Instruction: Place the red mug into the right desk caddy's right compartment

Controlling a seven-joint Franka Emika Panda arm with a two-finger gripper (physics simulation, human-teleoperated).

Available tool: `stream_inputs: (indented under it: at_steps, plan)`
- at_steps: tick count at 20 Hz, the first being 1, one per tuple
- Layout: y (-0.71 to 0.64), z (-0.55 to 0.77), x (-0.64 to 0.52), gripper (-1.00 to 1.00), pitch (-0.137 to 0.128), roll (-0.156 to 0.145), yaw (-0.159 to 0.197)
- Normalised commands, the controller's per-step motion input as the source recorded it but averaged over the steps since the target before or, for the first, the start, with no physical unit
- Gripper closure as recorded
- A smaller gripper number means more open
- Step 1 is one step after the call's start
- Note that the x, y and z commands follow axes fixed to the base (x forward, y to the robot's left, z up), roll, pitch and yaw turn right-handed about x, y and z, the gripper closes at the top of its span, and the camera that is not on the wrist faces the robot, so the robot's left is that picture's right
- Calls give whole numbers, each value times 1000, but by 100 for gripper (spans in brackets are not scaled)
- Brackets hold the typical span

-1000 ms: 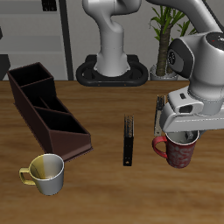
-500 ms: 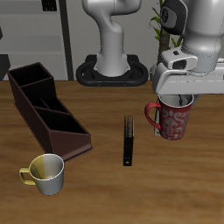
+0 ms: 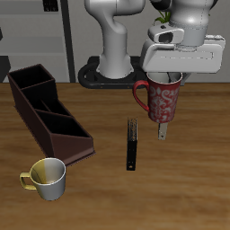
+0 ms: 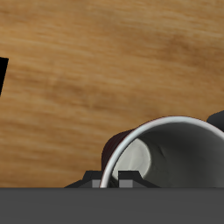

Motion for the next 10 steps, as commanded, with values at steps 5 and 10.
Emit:
stream_inputs:
  at_steps: [5, 10]
  plan:
    - [-329, 191, -298, 100, 2, -2, 16]
    - [-387, 197, -523, 100, -13, 20, 24]
